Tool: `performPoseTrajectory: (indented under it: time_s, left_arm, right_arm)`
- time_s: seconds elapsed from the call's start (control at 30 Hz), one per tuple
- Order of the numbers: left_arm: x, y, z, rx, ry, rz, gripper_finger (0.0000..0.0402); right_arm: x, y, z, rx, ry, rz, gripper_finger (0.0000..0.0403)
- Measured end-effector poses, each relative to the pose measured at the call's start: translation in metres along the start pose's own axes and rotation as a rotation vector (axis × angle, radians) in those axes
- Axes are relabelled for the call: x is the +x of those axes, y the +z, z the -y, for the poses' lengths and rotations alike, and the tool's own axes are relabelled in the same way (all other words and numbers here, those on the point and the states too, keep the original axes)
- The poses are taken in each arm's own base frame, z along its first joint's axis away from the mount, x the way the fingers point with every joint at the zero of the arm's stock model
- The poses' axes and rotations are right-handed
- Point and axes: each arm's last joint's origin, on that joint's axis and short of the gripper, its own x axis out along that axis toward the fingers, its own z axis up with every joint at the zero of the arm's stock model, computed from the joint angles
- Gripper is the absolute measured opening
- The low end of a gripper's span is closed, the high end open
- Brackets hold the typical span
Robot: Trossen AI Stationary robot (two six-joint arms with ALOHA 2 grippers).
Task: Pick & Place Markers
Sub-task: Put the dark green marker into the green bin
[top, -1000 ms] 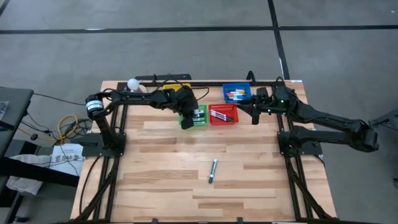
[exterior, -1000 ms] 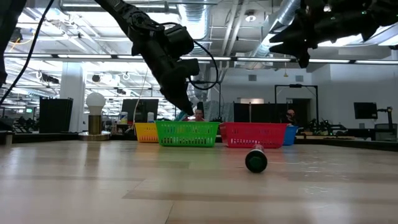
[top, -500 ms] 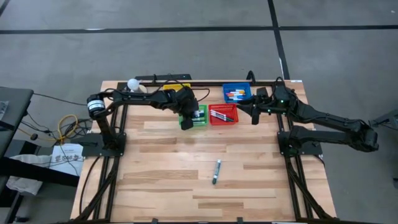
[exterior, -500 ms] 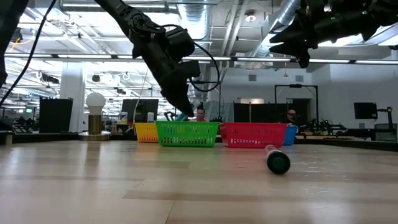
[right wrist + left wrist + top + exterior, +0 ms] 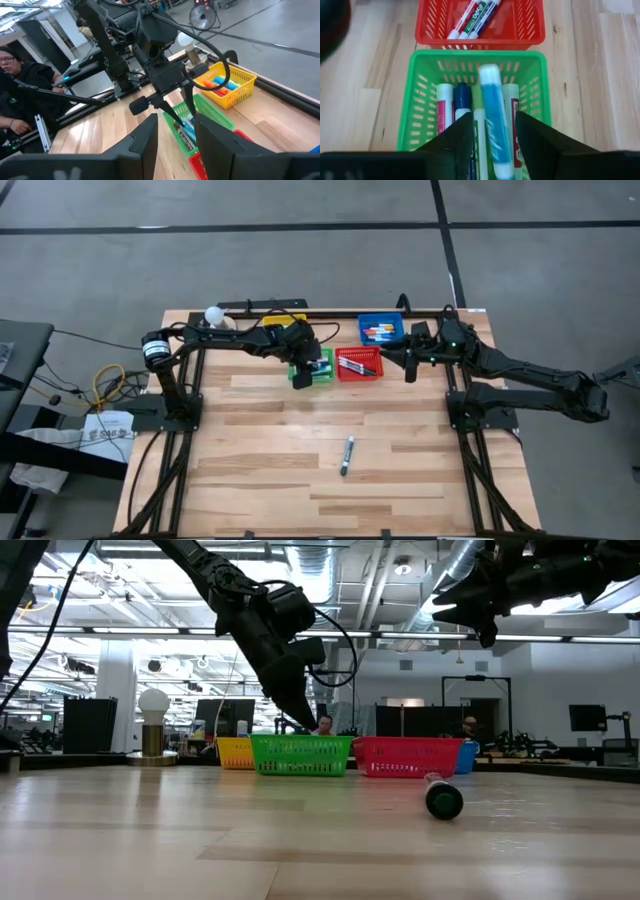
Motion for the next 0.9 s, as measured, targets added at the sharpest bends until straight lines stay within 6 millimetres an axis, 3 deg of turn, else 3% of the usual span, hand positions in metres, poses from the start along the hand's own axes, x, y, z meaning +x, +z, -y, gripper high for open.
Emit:
performPoseTrajectory:
  time_s: [0.17, 0.27, 0.37, 0.47, 0.67, 0.9]
  left_arm:
    - [-0.005, 0.002, -0.001, 0.002, 0.049, 0.005, 0.0183]
    - [-0.030, 0.014, -0.002, -0.063, 0.087, 0.081, 0.0200]
    - [-0.060, 0.030, 0.009, -0.197, 0.004, 0.218, 0.0206]
    - [-0.074, 0.042, 0.039, -0.228, -0.117, 0.273, 0.0205]
    - [-0.073, 0.053, 0.110, -0.243, -0.222, 0.266, 0.0194]
    - [-0.057, 0.062, 0.187, -0.547, -0.265, 0.362, 0.0188]
  right_arm:
    - [0.000, 0.000, 0.000, 0.006, 0.001, 0.003, 0.0118]
    - [0.000, 0.001, 0.000, 0.012, 0.008, 0.005, 0.0118]
    - [0.000, 0.001, -0.001, 0.012, 0.026, 0.003, 0.0118]
    - [0.000, 0.001, -0.001, 0.012, 0.027, 0.000, 0.0118]
    - [-0.001, 0.000, -0.002, -0.011, 0.039, -0.003, 0.0118]
    - [-0.001, -0.003, -0.006, -0.048, 0.130, -0.051, 0.0118]
